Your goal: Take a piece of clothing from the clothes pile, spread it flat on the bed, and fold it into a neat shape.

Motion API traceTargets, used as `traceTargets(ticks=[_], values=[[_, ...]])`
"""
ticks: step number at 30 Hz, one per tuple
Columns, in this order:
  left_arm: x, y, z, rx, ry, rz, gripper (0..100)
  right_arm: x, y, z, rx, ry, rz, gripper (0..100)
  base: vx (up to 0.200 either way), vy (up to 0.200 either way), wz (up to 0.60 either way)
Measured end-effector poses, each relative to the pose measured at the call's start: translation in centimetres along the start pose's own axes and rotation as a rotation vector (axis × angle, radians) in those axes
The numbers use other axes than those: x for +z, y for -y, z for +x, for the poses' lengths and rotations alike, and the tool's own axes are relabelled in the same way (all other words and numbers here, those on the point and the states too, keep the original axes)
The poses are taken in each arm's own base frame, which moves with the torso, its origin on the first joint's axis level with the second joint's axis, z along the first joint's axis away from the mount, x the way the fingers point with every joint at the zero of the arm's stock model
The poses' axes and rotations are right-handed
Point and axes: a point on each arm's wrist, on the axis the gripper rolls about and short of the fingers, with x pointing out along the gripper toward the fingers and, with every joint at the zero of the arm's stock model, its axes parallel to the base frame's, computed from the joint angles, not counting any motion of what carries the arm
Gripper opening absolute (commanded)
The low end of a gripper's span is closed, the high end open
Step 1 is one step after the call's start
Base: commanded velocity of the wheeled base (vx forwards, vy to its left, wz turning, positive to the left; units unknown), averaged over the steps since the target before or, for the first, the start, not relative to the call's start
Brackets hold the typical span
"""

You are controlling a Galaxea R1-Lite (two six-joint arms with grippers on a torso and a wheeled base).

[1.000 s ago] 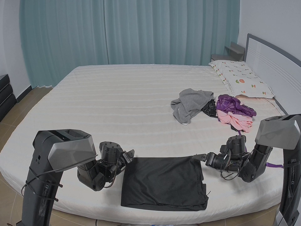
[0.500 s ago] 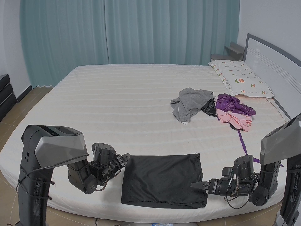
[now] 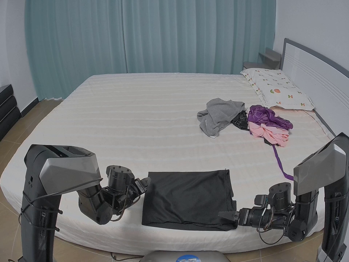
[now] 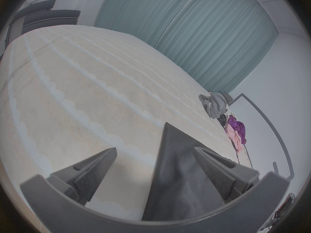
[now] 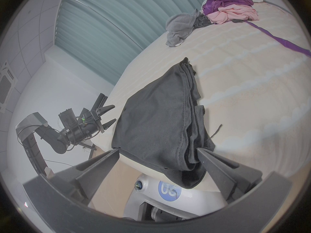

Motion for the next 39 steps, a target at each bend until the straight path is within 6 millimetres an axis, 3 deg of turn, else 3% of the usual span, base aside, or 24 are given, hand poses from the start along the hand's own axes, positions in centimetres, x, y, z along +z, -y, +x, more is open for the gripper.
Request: traceTargets(ticks=[11, 12, 19, 39], values=[[0.1, 0.1, 0.0, -0.002, 0.003, 0.000, 100, 0.0, 0.4, 0.9, -0.004, 0.000, -0.003, 100, 0.000, 0.000, 0.00], [0.1, 0.1, 0.0, -0.002, 0.003, 0.000, 100, 0.0, 0.4, 1.0, -0.004, 0.000, -0.003, 0, 0.000, 0.000, 0.00], [0.1, 0.1, 0.1, -0.003, 0.003, 0.000, 100, -0.3, 0.5, 0.8, -0.017, -0.010, -0.002, 0, 0.000, 0.000, 0.00], [0.0, 0.0, 0.1, 0.001, 0.001, 0.002, 100, -1.0, 0.4, -1.9, -0.070, -0.022, -0.016, 0, 0.000, 0.000, 0.00]])
